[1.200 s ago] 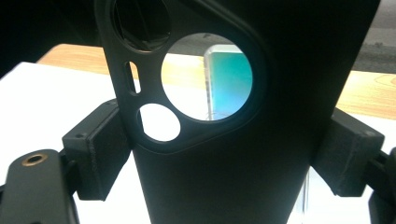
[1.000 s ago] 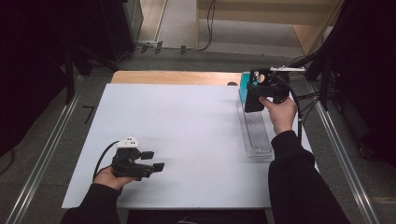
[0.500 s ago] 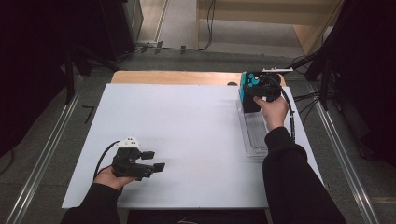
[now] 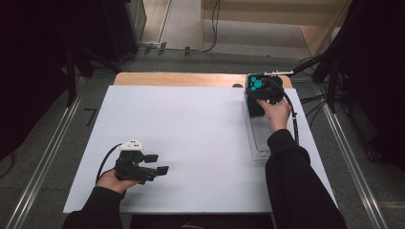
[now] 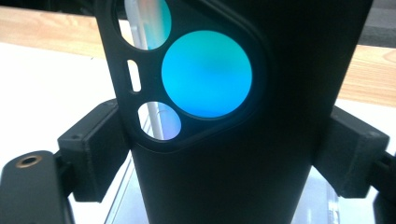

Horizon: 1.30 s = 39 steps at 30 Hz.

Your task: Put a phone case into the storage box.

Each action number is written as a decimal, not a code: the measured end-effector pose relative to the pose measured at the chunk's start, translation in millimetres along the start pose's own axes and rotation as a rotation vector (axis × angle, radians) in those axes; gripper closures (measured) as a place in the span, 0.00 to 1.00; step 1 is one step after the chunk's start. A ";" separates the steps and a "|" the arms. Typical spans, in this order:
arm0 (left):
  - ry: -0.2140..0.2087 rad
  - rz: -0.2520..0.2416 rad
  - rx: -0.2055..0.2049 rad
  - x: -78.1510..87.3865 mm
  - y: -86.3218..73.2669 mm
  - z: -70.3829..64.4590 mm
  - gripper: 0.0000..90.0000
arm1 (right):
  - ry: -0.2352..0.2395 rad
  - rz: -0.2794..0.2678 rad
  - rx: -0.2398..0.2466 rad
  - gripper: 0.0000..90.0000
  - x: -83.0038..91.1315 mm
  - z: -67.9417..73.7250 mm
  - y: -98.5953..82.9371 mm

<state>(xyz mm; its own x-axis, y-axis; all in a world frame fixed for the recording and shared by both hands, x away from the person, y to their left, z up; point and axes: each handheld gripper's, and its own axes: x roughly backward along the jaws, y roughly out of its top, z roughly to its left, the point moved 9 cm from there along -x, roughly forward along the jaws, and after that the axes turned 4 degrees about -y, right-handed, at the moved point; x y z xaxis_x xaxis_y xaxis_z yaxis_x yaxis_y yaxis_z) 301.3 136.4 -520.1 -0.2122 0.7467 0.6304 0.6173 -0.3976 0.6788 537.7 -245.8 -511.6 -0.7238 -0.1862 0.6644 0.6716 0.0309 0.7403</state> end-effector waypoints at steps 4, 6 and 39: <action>0.001 -0.002 0.003 -0.9 0.7 -0.4 0.32 | 0.030 0.022 -0.005 0.00 -2.6 1.7 -1.8; -0.001 -0.002 -0.002 -1.2 1.0 -0.5 0.32 | 0.034 0.030 -0.014 0.00 -2.5 1.4 -2.5; -0.001 -0.006 0.013 0.5 3.7 1.9 0.32 | 0.363 0.100 0.126 0.00 76.6 94.4 -25.7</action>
<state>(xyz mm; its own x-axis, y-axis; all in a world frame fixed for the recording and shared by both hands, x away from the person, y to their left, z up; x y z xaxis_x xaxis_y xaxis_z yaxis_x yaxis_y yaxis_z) 304.9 136.3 -518.0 -0.2153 0.7495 0.6260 0.6261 -0.3860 0.6775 450.0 -168.1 -470.0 -0.5373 -0.5107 0.6712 0.6953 0.1822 0.6953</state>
